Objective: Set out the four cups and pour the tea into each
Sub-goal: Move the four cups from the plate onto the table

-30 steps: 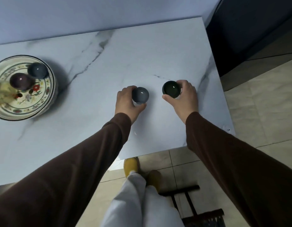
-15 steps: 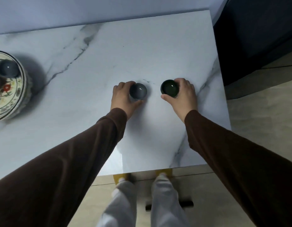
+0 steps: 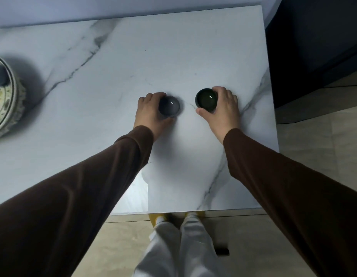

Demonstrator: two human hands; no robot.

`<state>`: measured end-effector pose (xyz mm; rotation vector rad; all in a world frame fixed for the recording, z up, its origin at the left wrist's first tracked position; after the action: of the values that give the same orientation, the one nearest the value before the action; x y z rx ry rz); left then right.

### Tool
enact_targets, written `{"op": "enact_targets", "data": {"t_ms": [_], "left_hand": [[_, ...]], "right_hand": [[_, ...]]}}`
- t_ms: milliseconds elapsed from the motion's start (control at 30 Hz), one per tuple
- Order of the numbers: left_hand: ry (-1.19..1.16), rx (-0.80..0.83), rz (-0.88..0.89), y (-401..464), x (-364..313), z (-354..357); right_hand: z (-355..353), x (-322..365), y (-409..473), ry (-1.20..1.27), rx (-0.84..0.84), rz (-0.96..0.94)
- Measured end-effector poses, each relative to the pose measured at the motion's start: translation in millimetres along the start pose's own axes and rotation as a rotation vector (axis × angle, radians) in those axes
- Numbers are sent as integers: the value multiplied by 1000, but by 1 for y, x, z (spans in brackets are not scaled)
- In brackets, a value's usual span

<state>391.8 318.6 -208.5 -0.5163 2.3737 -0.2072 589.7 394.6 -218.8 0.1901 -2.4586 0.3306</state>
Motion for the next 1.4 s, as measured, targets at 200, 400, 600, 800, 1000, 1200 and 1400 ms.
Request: {"op": "enact_targets", "data": {"t_ms": [200,400,600,800,1000,1200,1400], "left_hand": [[22,-3,-28,-13,3,-15],[30,-38,6,-48,31,-65],[44,-89,0,-81,94,-147],[21,-174,-28,-109,181,-239],[-24,-256,-118,-112,249,-296],[-200,-398,-356,-96,298,-308],[-438,-613,-605,-62,327,-298]], "right_hand": [[-19,27,-9,-91,-46,-100],[-11,100,-31,-88,17,-255],[40,193,-61,-95,104,-300],[105,288,-94,-59,144,-300],[157,354,-101,7,176,-286],[199,396,-79,28,227,-337],[242,427,-37,-14,245,-416]]}}
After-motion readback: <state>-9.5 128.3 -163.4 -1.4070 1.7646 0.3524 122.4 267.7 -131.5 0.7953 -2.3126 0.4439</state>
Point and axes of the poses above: each hand's wrist, its own y-axis towards the middle knuckle, its own z-axis out of the palm, x = y × z, the point moved 6 cm from there along y, towards the middle knuckle, and after that the axes turned 2 degrees about x, right-handed, at the moved point
